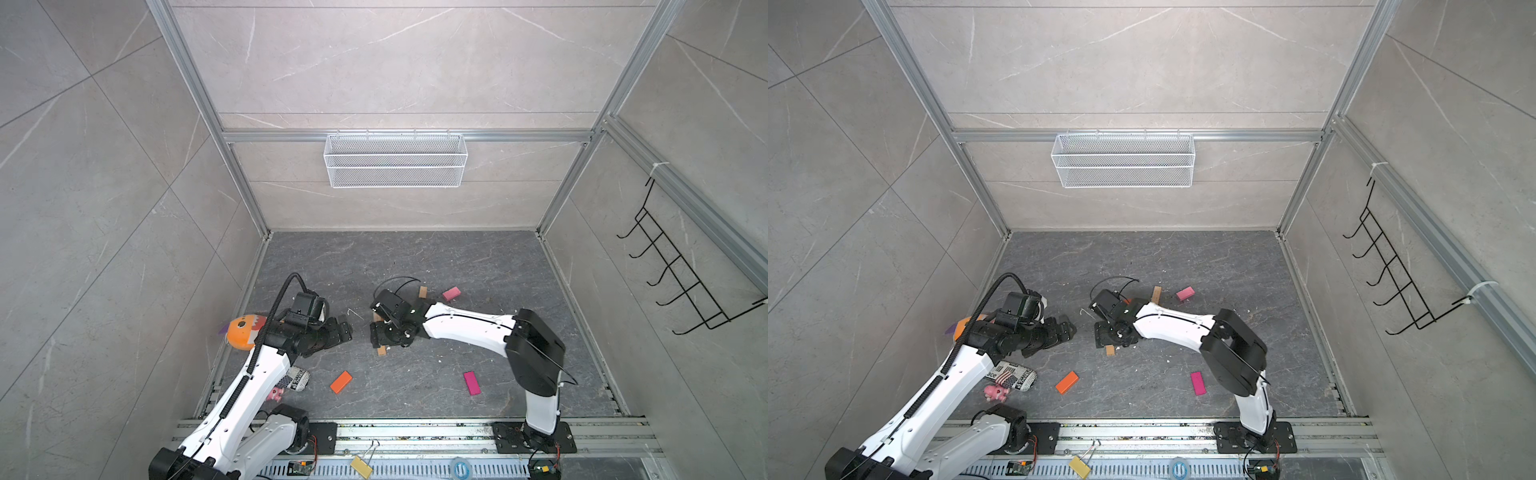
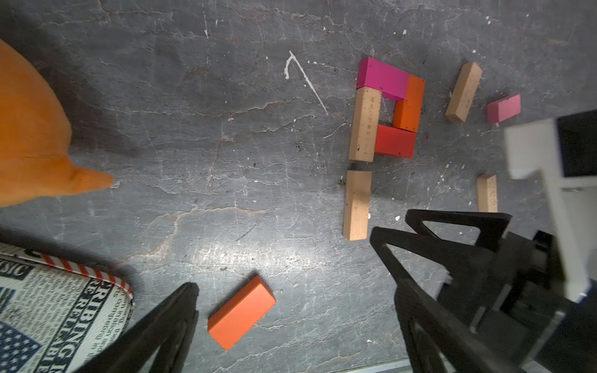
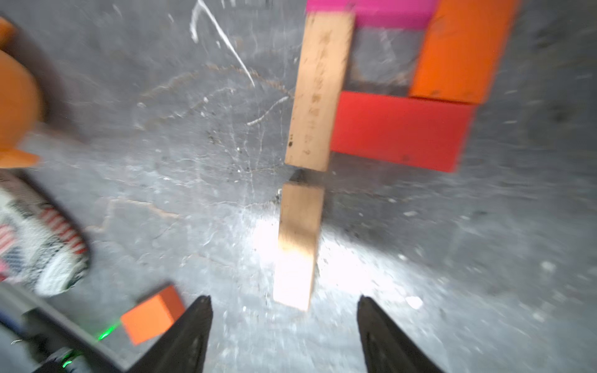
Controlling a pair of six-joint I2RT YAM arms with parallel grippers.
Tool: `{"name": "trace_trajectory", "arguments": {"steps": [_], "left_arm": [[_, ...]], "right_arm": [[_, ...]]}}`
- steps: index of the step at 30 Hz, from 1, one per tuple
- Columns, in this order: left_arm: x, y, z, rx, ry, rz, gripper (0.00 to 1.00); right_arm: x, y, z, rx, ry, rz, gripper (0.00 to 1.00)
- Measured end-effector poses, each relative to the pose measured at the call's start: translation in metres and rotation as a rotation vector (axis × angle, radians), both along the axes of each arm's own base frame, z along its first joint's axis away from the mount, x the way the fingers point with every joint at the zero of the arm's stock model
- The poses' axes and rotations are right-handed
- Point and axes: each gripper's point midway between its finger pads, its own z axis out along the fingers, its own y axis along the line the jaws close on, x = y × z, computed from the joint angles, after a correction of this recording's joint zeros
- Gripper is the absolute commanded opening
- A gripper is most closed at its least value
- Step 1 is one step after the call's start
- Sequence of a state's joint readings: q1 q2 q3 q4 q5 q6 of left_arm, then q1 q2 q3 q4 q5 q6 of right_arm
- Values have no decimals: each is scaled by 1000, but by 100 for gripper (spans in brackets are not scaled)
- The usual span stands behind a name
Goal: Assemble the letter p with building blocks
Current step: Assemble the building block at the center of the board.
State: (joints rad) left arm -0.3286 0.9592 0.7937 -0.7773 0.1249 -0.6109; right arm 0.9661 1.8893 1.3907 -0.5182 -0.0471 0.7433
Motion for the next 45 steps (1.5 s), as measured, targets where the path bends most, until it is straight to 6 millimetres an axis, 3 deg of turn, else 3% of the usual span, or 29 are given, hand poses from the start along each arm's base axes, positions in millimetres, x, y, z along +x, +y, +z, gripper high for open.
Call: {"name": "trace_trajectory", "arguments": {"steps": [4,8,12,20,29,37,45], "left_arm": [[0,-10,-10,-60,19,2,87],[-4,-30,-31,-54,89,-32,84],[-11,-58,-49,-11,137,-93,78],[-5,-101,-75,89,188,-117,63],[1,-122,-100,140,236,-97,49],[10,-128,-107,169,245,-63,42],[10,-124,-114,201,263,-35,35]], "right_arm": [[12,-40,15,91,-20,-34,92],[24,-95,-2,119,-2,-106,99],[25,-121,-10,146,-8,-112,100],[28,-126,15,326,-126,-53,100],[18,-124,8,410,-145,-15,100],[23,-123,30,455,-213,-7,100],[21,-124,31,460,-216,-9,100]]}}
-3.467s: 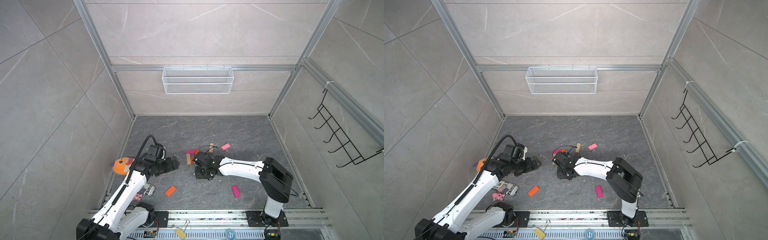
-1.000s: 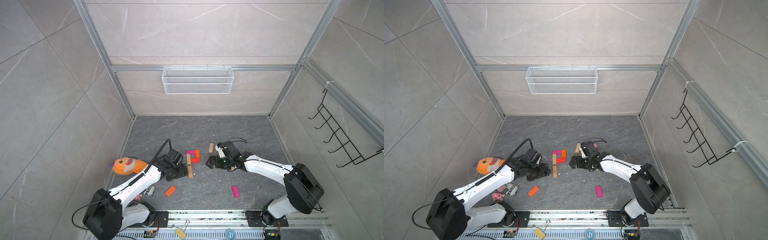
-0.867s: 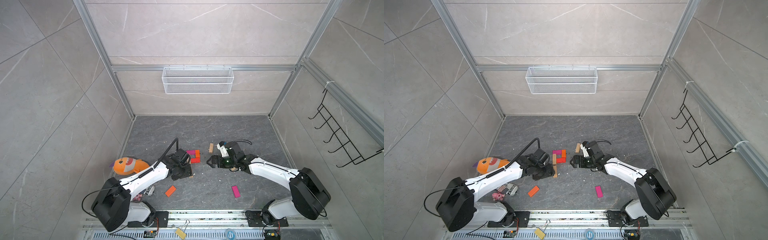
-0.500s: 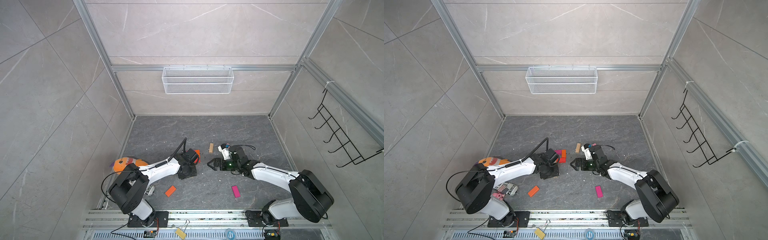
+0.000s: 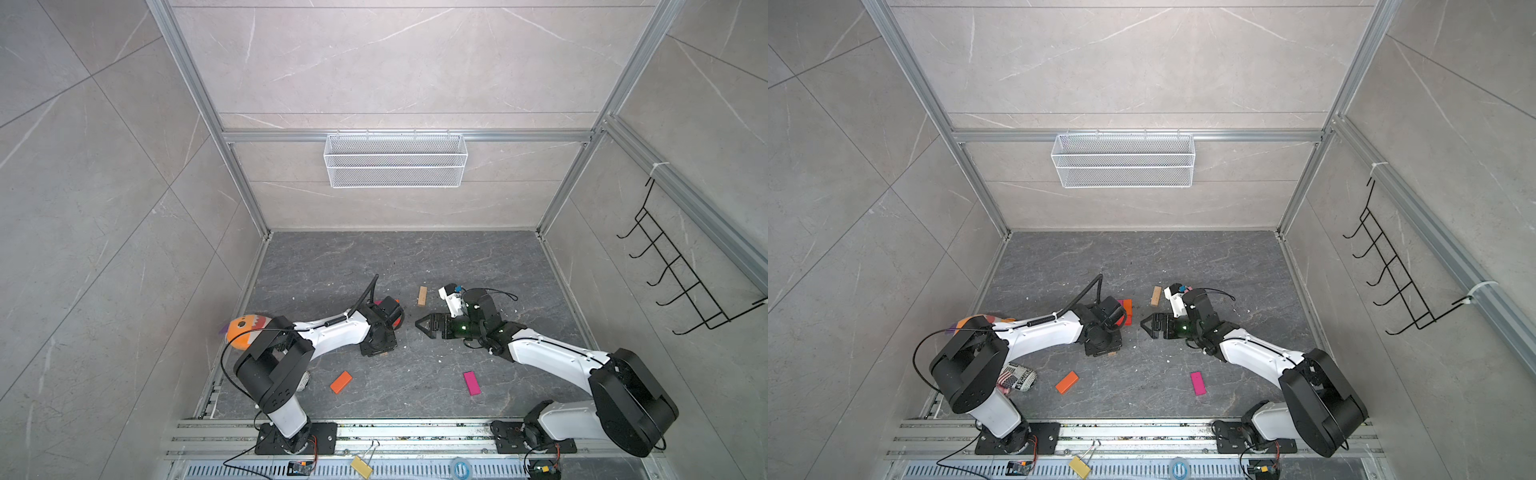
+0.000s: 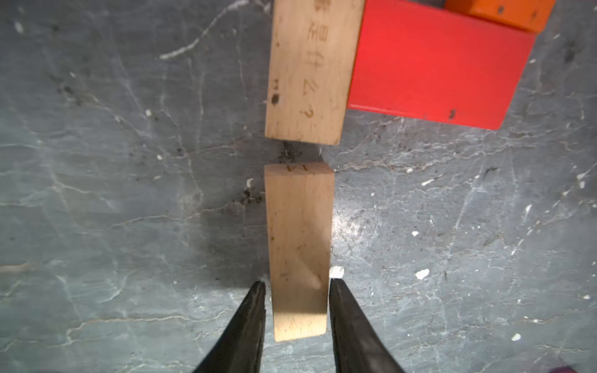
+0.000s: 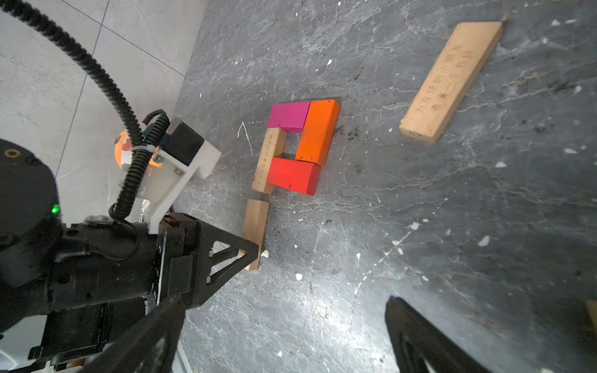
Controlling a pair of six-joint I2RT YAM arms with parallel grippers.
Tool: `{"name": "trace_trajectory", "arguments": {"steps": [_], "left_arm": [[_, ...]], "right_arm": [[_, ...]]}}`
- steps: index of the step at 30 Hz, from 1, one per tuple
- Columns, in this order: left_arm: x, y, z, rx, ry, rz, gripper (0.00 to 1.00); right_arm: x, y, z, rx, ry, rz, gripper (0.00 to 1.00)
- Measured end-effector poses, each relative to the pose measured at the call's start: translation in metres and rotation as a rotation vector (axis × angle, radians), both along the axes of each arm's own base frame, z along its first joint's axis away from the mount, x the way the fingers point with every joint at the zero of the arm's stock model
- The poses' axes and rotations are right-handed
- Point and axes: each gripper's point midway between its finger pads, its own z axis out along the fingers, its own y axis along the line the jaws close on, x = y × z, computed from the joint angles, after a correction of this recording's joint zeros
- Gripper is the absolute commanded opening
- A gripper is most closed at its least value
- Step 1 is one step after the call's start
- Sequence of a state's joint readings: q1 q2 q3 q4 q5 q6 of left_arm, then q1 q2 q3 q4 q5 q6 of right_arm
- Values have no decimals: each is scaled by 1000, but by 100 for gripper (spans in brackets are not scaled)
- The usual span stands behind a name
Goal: Assemble the letter p with building blocks
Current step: Assemble the building block at the center of the board.
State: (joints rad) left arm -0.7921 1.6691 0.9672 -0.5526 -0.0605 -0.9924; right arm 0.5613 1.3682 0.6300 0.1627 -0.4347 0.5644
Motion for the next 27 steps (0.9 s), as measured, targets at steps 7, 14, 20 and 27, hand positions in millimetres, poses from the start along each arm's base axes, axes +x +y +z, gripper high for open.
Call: {"name": "trace_trajectory", "arguments": {"steps": [7,14,20,27], "left_arm": [[3,0,-1,23,-1,3,31],[2,0,2,38,-2,-2,29],[0,4,1,58,2,-1,29],[1,4,3,68,7,-10,29]], "right_arm": [[0,0,0,2,3,-2,100],[0,0,0,4,9,-6,100],[0,0,0,4,9,-6,100],[0,0,-1,3,12,-6,100]]}}
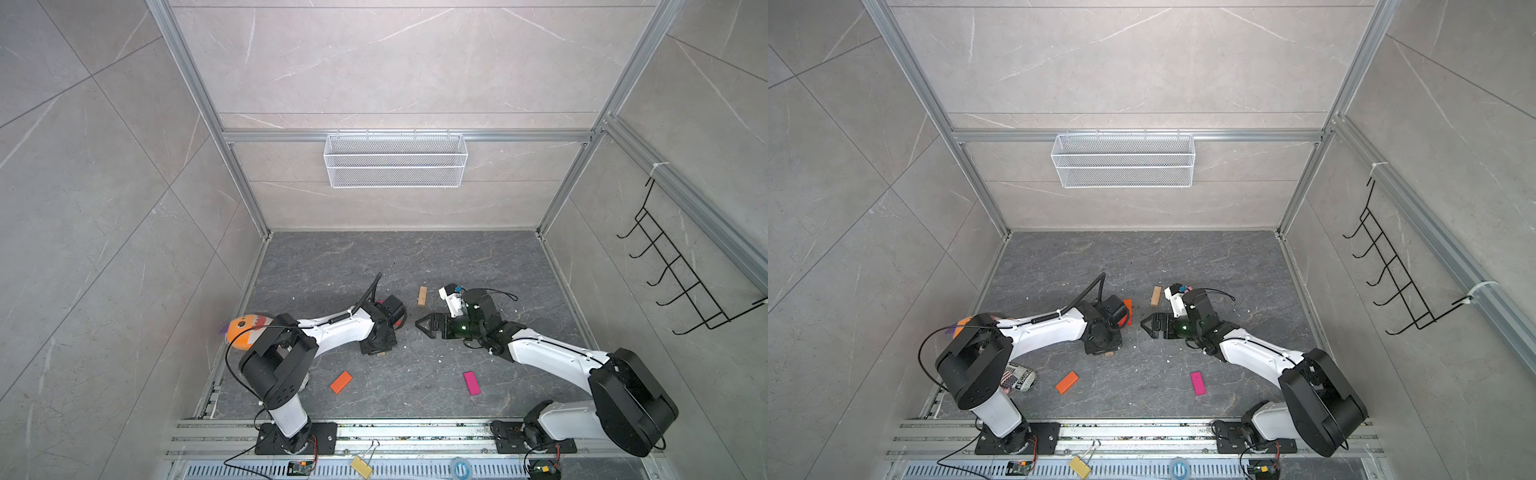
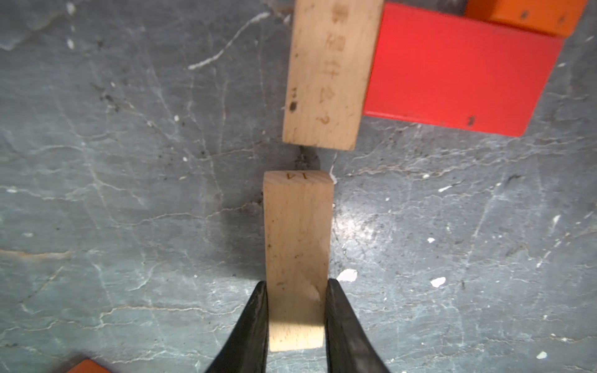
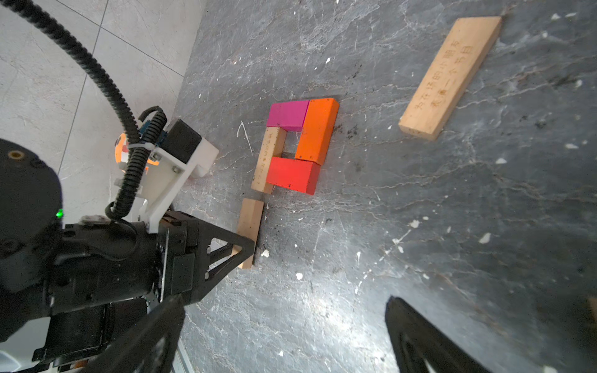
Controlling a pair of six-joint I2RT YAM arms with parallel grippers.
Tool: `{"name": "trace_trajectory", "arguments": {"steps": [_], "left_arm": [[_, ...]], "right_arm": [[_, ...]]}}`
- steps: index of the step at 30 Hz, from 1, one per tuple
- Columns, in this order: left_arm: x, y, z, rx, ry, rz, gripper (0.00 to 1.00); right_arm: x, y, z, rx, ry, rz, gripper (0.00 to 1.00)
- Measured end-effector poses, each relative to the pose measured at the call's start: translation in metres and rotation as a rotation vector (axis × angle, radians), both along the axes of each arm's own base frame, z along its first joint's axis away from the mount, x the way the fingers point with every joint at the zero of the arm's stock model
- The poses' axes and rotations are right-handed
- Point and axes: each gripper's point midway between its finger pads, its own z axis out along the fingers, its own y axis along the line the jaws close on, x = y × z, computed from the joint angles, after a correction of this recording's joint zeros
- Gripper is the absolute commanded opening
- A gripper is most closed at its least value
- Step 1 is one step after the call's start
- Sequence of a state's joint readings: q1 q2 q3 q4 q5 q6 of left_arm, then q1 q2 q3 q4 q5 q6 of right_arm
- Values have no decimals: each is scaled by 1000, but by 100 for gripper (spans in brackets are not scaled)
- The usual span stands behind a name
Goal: Assemble the letter p with building blocks
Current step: Assemble the building block at the center of the board.
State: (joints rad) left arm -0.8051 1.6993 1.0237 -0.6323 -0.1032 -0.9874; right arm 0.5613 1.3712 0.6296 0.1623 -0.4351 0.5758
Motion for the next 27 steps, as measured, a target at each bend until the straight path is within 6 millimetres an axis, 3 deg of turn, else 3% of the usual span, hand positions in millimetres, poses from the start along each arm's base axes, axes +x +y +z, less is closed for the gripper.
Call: {"name": "trace_trajectory", "arguments": {"steps": [27], "left_arm": [[2,-3,-2,31,22,-53,29]], "right_arm": [[-1,1,-8,-9,23,6,100]]}}
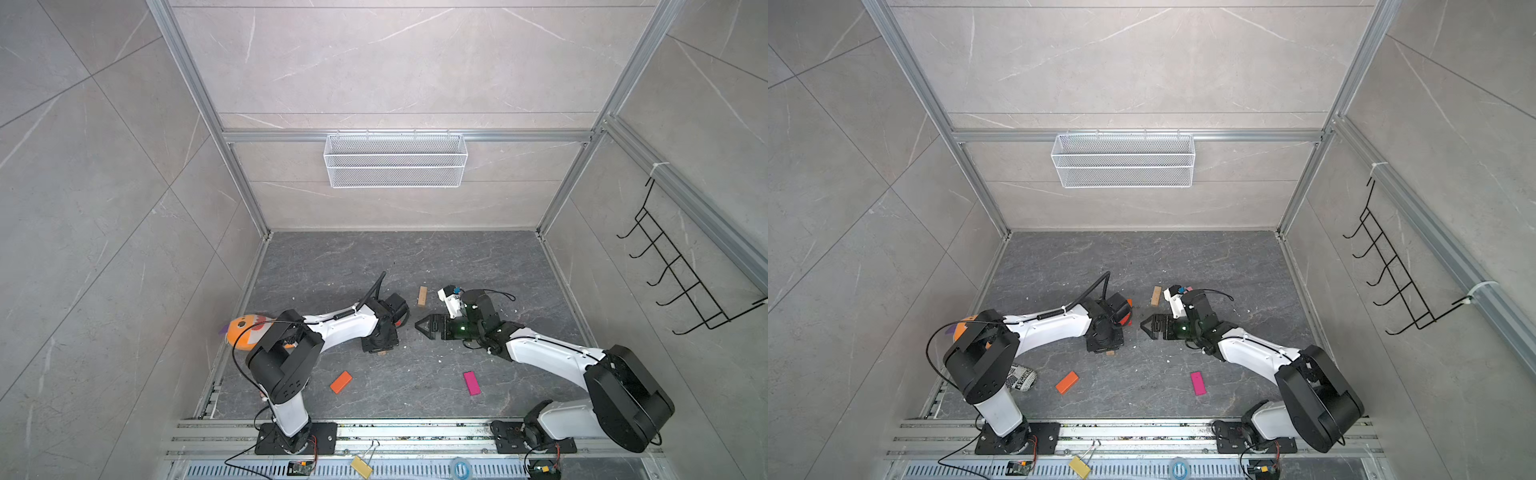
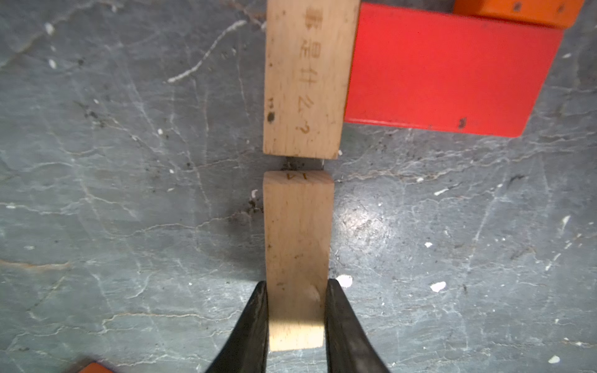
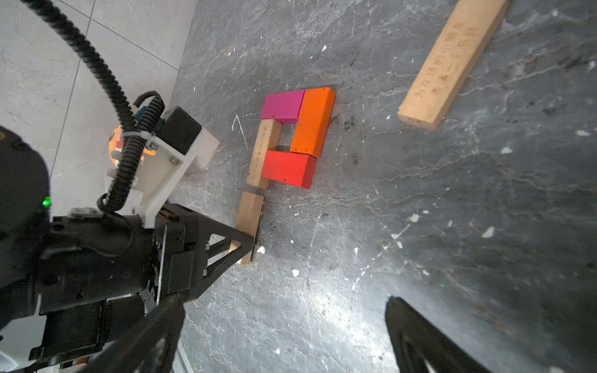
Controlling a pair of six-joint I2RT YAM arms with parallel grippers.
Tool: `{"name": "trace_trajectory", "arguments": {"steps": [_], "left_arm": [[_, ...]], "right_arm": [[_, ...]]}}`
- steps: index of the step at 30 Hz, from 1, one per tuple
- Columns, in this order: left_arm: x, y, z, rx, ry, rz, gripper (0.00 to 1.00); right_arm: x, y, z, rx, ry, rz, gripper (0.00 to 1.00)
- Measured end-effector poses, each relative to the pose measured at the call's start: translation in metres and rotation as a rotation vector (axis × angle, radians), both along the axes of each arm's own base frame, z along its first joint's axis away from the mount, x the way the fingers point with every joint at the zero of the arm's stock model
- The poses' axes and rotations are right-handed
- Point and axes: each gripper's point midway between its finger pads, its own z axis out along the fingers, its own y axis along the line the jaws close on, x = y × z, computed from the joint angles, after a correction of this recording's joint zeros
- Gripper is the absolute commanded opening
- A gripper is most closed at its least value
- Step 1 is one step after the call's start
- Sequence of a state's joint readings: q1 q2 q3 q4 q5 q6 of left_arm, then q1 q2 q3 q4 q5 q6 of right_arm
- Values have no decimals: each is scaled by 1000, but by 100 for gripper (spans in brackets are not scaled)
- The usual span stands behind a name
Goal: Assemble the letter p with building blocks
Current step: Assemble the building block at the center of the board.
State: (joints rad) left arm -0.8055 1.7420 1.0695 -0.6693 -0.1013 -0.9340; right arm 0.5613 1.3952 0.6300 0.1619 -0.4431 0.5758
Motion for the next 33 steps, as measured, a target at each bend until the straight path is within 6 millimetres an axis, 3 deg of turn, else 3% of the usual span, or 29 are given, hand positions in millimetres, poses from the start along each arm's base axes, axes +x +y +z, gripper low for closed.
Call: {"name": "trace_trajectory", "arguments": {"steps": [33], "left_arm": [[2,1,-2,7,8,-18,29]], "right_arm": [[-1,0,-10,-14,26,3,100]]}}
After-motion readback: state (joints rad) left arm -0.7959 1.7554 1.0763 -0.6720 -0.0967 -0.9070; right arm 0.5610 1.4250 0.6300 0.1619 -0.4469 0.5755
